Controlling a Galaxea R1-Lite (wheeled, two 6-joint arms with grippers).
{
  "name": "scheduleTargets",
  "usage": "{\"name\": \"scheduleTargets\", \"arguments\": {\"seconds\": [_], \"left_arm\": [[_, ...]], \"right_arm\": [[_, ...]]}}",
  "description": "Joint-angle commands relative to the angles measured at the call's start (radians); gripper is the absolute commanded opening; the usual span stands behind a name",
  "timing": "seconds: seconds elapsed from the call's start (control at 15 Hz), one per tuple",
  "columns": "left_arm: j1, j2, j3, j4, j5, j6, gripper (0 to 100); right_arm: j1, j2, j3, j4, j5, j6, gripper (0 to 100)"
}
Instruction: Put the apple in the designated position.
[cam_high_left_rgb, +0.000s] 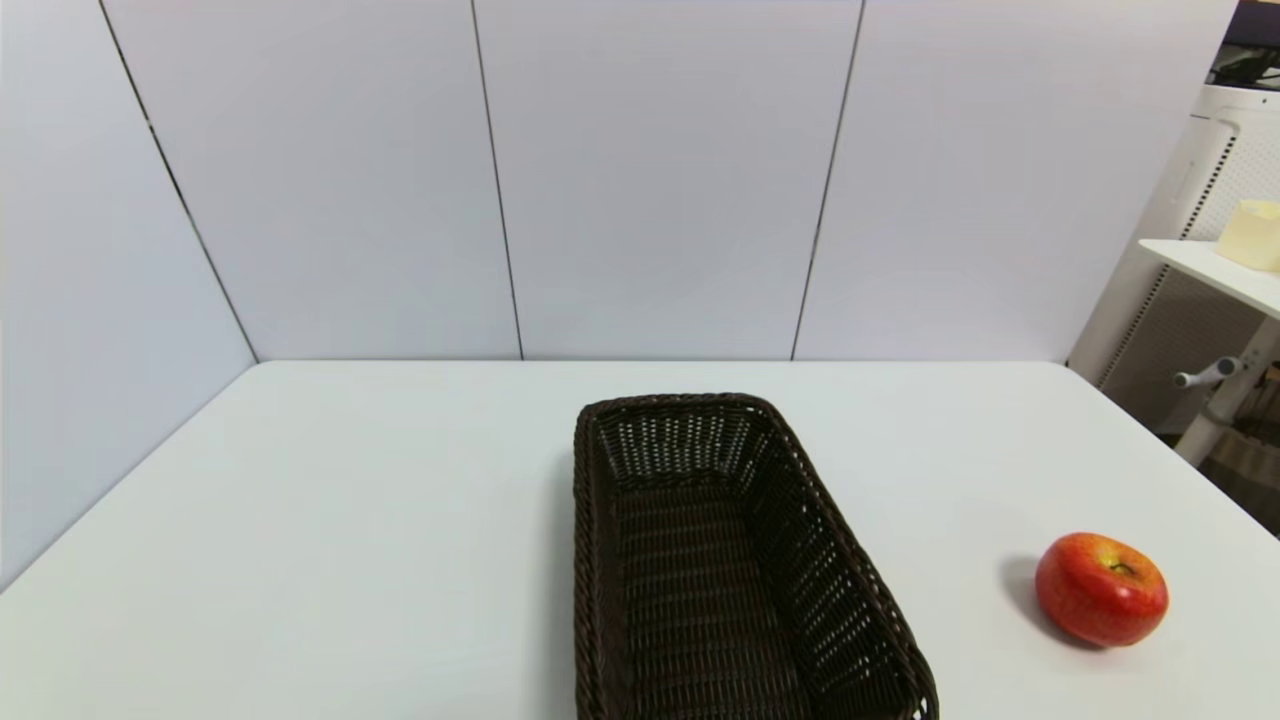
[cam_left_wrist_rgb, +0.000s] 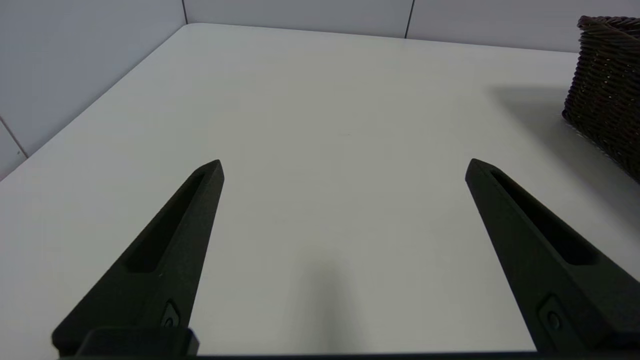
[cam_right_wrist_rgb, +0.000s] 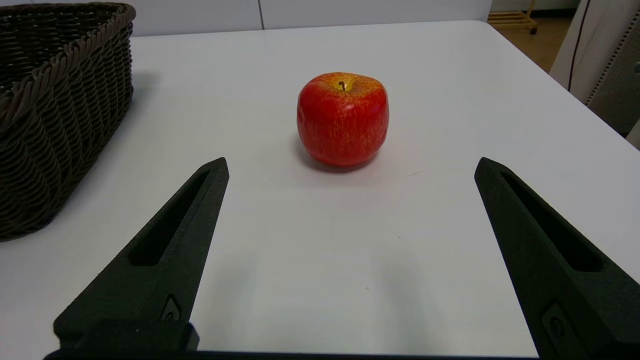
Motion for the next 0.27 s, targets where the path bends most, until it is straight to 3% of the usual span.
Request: {"name": "scheduleTargets", "arguments": {"seconds": [0.07, 0.27], "left_arm": [[0.0, 0.002, 0.0, -0.001, 0.0, -0.001, 100], [0.0, 0.002, 0.0, -0.001, 0.0, -0.001, 100]], "right_arm": [[0.0, 0.001, 0.002, -0.009, 0.001, 0.001, 100], [0.0, 0.001, 0.003, -0.011, 0.001, -0.001, 100]]}}
